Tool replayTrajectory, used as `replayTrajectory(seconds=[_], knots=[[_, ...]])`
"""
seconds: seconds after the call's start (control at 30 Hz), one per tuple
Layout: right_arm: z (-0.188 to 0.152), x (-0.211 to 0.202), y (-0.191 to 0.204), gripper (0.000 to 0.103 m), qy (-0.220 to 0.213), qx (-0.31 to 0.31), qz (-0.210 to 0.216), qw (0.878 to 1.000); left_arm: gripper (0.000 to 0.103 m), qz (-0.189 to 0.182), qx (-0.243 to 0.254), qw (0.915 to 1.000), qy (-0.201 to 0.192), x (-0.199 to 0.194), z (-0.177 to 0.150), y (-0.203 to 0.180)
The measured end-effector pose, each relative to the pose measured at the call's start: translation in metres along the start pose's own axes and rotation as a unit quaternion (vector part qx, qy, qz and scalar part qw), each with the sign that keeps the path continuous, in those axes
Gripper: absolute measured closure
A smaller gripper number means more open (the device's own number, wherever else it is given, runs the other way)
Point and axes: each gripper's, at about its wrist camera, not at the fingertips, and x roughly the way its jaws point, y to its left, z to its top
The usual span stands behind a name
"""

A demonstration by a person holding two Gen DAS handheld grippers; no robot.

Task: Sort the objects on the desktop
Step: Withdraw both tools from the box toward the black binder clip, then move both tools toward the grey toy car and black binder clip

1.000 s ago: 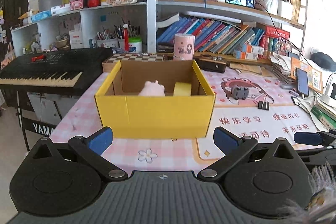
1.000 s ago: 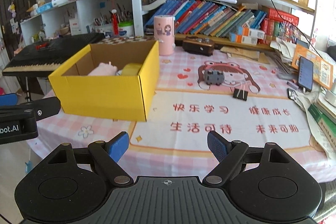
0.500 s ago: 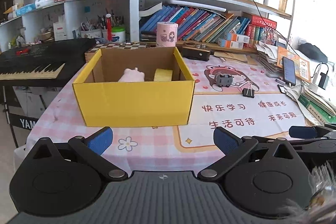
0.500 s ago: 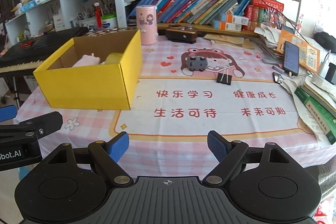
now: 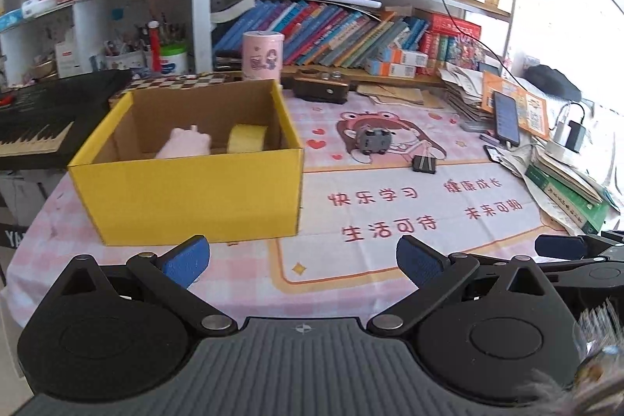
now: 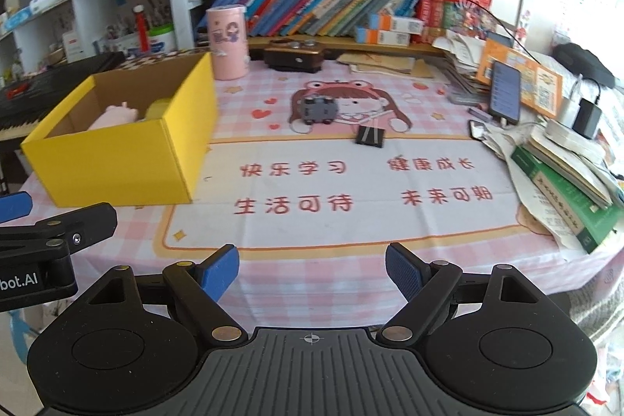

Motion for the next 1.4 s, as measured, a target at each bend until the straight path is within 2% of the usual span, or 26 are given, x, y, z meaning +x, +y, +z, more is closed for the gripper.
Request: replayTrajectory(seconds=[0.33,0.57,0.77,1.4], knots=[[0.000,0.009,-0.018,0.018,0.016,0.012,-0.013,1.000,0.000,-0.019,0.011,0.9996,0.017,0.018,0.003,-0.017],[0.001,0.018,-0.041,0.018,0.029,0.022,-0.029,0.999,0.000,-0.041,0.026,0.9984,0.031,0.039,0.008,-0.043],[0.012,0.034,-0.065,0.018,0.037,0.029,-0.034,0.998,0.000,-0.045,0.029,0.9978,0.040,0.063,0.020,-0.066],[0.066,0.109,-0.117,0.018,0.066,-0.004,0.011,0.998,0.000,0.006,0.003,0.9981,0.061,0.133,0.058,-0.112]])
